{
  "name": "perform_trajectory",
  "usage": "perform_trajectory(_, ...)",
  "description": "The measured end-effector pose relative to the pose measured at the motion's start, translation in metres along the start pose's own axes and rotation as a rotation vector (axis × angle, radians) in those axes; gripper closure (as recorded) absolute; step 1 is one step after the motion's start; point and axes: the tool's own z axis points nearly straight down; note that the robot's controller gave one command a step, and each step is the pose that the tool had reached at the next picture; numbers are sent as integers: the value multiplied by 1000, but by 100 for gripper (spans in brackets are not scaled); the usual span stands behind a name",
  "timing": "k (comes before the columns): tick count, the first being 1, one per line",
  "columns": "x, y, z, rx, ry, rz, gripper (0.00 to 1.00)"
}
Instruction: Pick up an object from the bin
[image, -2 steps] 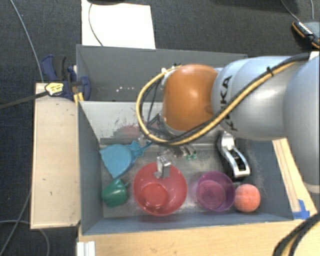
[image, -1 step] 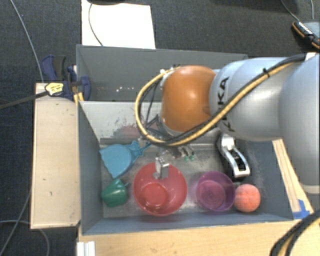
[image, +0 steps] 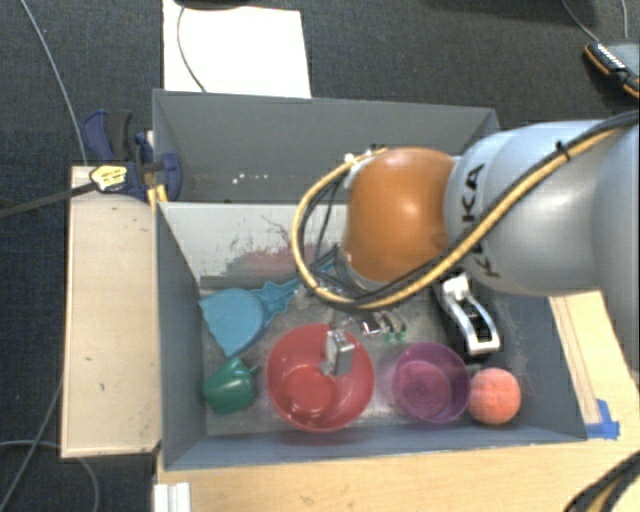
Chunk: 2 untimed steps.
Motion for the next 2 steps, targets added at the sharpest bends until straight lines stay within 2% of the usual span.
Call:
perform_trajectory(1, -25, -40, 55, -1, 3, 46, 0)
perform_trajectory(2, -25, -40, 52, -2, 0, 25, 0)
